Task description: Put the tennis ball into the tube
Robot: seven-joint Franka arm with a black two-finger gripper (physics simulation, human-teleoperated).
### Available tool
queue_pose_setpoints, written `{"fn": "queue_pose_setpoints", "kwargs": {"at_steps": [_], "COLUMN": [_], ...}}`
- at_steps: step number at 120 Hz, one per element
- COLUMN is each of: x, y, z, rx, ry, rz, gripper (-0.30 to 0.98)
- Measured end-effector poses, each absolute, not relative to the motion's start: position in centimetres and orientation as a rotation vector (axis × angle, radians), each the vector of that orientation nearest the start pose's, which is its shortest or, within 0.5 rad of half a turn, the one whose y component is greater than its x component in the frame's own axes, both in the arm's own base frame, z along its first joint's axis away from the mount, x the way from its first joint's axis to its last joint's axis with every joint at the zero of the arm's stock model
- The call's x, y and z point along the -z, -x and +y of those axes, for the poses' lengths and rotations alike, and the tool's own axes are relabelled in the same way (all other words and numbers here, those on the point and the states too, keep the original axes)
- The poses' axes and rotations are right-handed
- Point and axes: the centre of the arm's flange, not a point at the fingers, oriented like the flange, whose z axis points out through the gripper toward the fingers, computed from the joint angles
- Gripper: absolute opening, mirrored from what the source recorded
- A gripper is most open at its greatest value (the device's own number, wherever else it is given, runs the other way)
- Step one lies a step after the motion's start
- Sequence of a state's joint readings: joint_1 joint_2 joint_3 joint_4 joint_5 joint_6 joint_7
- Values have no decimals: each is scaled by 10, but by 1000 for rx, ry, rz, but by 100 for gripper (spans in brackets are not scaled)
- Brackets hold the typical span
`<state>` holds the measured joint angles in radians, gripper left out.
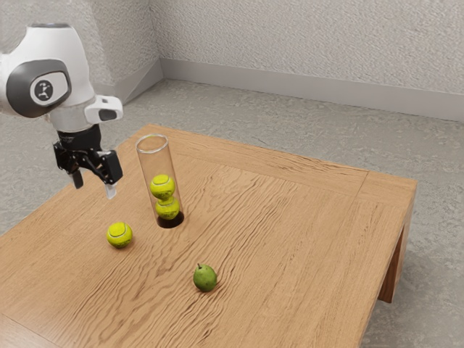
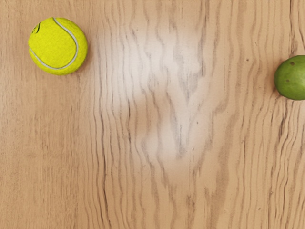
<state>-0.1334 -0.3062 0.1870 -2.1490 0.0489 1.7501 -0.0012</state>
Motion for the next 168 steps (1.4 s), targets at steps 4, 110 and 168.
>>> {"fn": "queue_pose_setpoints", "kwargs": {"at_steps": [4, 110, 168], "x": [-507, -321, -274], "y": [-454, -534, -552], "z": [38, 133, 147], "rx": [-134, -12, -53], "ry": [3144, 3092, 3124], "rz": [-39, 51, 100], "gripper": [69, 69, 69]}}
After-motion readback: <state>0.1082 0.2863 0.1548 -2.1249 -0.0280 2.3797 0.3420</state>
